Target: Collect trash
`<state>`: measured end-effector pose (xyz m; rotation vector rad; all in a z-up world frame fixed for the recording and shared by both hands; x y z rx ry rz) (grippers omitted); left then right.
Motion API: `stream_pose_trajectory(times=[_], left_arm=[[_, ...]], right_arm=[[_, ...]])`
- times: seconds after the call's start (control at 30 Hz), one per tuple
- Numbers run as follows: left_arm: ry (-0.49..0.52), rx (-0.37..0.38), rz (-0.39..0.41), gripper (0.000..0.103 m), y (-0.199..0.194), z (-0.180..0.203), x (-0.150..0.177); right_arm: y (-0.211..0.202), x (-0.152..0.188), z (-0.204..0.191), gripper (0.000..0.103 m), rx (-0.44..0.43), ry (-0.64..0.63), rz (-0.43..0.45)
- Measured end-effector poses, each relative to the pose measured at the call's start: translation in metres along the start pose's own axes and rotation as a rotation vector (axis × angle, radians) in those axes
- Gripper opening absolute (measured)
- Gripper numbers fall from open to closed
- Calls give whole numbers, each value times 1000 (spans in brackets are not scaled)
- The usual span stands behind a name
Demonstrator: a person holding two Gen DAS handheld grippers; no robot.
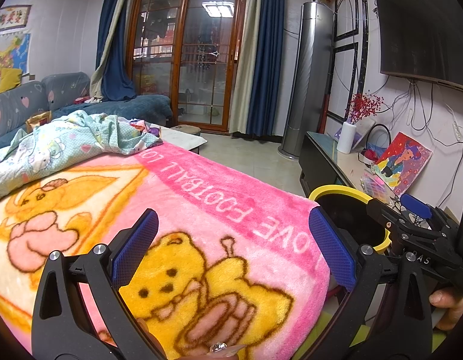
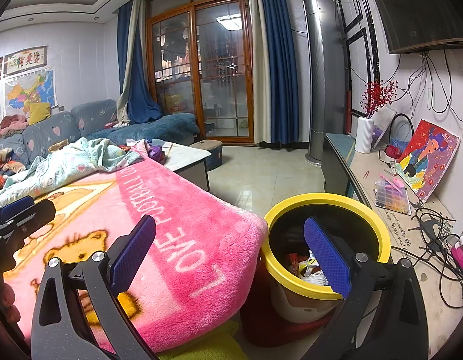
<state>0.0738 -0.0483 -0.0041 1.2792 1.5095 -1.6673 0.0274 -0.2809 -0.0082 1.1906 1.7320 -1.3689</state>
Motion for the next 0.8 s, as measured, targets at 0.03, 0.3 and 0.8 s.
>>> stream_pose_trajectory(times=[0.03, 0.3, 0.8], left_arm=[[1, -2, 1, 92, 0, 0, 0], [9, -33, -27, 92, 5, 1, 1], [-329, -585, -237, 92, -81, -231, 73]], right_arm=[[0, 0, 0, 97, 0, 0, 0], [-1, 0, 0, 97, 6, 0, 2], [47, 23, -230, 97, -416, -248, -351]])
Point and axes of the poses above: each gripper's, at about its wrist camera, not at the fingertips, and y roughly the way its jaws point, z to its right, x to its underside, the point moved 1 cm from there along y, roughly the way its jaws point, and after that the axes turned 11 degrees about y, right-handed, at the moved point
